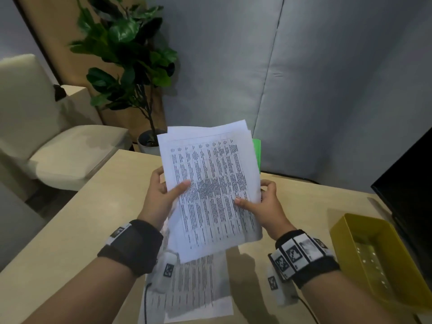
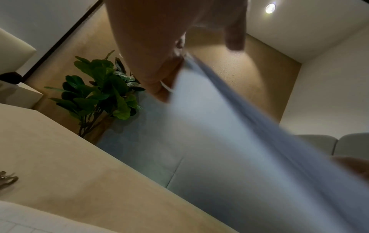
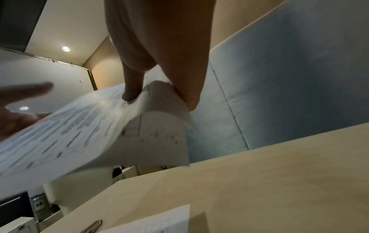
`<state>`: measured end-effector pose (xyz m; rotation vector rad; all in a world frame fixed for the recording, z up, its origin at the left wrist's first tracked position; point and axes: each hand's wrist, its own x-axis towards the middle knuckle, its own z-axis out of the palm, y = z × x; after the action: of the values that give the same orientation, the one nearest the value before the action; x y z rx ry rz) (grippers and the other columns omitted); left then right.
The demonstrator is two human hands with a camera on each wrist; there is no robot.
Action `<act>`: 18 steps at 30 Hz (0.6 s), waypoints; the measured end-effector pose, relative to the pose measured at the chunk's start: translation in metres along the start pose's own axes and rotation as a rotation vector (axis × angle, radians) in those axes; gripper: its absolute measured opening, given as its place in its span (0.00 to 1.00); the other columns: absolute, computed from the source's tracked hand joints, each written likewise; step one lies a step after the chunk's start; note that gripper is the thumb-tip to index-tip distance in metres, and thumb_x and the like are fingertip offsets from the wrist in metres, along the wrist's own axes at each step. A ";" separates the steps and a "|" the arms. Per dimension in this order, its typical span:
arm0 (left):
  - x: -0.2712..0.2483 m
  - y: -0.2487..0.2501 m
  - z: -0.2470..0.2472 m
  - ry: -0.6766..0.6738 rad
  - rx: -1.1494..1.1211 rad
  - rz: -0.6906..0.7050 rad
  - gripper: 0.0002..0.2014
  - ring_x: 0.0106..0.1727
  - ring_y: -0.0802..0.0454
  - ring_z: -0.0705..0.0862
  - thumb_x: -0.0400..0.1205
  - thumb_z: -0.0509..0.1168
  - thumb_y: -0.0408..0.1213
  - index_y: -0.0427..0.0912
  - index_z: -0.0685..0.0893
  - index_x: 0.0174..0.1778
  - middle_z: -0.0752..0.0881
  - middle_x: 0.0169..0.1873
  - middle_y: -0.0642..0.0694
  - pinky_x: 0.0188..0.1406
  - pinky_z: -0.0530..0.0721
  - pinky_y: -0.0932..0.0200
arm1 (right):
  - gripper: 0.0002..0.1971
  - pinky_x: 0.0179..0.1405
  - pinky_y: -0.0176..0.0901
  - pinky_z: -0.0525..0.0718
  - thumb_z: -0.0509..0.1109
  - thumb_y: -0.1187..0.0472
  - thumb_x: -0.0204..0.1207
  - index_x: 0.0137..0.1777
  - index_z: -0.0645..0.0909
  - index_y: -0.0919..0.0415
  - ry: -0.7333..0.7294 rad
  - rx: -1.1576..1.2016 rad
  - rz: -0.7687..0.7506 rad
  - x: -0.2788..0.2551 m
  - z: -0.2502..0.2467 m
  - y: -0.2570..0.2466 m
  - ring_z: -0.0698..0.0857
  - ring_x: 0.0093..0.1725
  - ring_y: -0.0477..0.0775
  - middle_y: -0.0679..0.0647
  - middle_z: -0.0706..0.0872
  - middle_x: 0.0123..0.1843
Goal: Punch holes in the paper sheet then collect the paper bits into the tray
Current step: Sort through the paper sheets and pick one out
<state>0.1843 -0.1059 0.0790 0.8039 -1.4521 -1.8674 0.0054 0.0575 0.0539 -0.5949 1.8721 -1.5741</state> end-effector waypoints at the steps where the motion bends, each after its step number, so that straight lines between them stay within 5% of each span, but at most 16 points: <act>1: 0.001 -0.001 -0.004 -0.004 0.020 -0.009 0.28 0.58 0.42 0.88 0.76 0.72 0.32 0.47 0.68 0.69 0.87 0.60 0.40 0.60 0.83 0.40 | 0.38 0.56 0.56 0.86 0.82 0.64 0.64 0.65 0.60 0.53 0.018 0.011 -0.011 0.001 0.004 0.002 0.88 0.54 0.55 0.57 0.86 0.58; 5: 0.003 -0.005 -0.021 -0.015 0.132 0.022 0.18 0.56 0.47 0.89 0.79 0.69 0.29 0.44 0.77 0.64 0.88 0.58 0.43 0.59 0.84 0.44 | 0.40 0.58 0.59 0.85 0.82 0.63 0.64 0.68 0.60 0.49 0.037 0.058 -0.013 0.006 0.022 0.009 0.87 0.57 0.55 0.54 0.86 0.59; 9: 0.003 -0.013 -0.034 -0.050 0.314 0.082 0.21 0.62 0.58 0.83 0.83 0.65 0.34 0.58 0.73 0.69 0.83 0.63 0.57 0.55 0.83 0.62 | 0.35 0.60 0.63 0.84 0.82 0.62 0.64 0.66 0.66 0.55 0.011 0.022 0.001 0.012 0.039 0.016 0.86 0.58 0.57 0.56 0.85 0.60; 12: 0.006 -0.018 -0.048 0.002 0.308 0.089 0.19 0.62 0.54 0.84 0.84 0.63 0.34 0.67 0.76 0.60 0.85 0.62 0.56 0.59 0.84 0.51 | 0.30 0.59 0.58 0.85 0.80 0.54 0.67 0.65 0.71 0.58 -0.017 -0.005 0.014 0.013 0.053 0.020 0.86 0.57 0.55 0.55 0.85 0.59; 15: 0.010 -0.018 -0.062 0.088 0.262 0.112 0.17 0.47 0.62 0.88 0.84 0.61 0.30 0.59 0.74 0.60 0.85 0.56 0.54 0.45 0.89 0.62 | 0.27 0.56 0.52 0.83 0.60 0.35 0.76 0.60 0.78 0.57 -0.027 -0.037 0.089 0.016 0.063 0.025 0.86 0.54 0.54 0.54 0.87 0.54; 18: 0.014 -0.018 -0.074 0.091 0.232 0.121 0.15 0.42 0.73 0.87 0.84 0.58 0.25 0.47 0.70 0.63 0.83 0.53 0.56 0.35 0.83 0.77 | 0.25 0.51 0.50 0.81 0.55 0.40 0.82 0.55 0.78 0.63 0.047 -0.272 0.222 0.025 0.066 0.041 0.84 0.49 0.57 0.57 0.85 0.51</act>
<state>0.2319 -0.1569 0.0452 0.8766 -1.6404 -1.5719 0.0362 0.0014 0.0031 -0.4483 2.1257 -1.2121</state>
